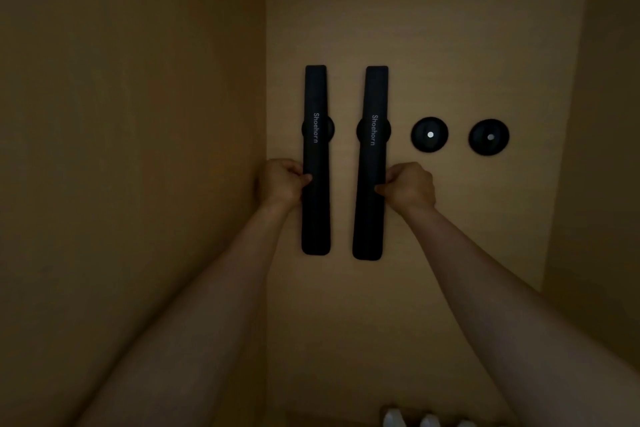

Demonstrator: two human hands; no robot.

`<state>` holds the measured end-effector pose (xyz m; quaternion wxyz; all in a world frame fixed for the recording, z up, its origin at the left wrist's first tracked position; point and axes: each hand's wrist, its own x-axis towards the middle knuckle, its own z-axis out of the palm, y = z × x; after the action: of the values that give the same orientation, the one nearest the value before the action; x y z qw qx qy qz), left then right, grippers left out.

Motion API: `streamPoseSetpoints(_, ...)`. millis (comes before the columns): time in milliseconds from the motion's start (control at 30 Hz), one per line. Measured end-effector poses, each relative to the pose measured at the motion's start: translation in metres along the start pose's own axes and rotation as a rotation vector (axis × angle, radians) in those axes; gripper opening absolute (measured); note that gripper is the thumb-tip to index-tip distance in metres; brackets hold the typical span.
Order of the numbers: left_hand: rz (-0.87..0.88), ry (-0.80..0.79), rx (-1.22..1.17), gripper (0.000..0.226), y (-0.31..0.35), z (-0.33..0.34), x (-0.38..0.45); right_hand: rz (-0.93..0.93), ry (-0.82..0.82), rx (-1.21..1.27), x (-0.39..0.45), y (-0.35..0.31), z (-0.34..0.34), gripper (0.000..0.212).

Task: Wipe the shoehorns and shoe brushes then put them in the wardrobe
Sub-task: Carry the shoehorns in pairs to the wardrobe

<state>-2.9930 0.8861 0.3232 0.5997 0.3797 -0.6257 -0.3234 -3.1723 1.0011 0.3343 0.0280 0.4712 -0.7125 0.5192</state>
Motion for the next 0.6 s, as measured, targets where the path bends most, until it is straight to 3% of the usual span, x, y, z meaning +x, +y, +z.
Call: streamPoseSetpoints(600, -0.009, -0.011, -0.03, 0.034, 0.0047, 0.0004, -0.0042, -0.011, 0.035, 0.08, 0.009, 0.0083, 0.003, 0.022)
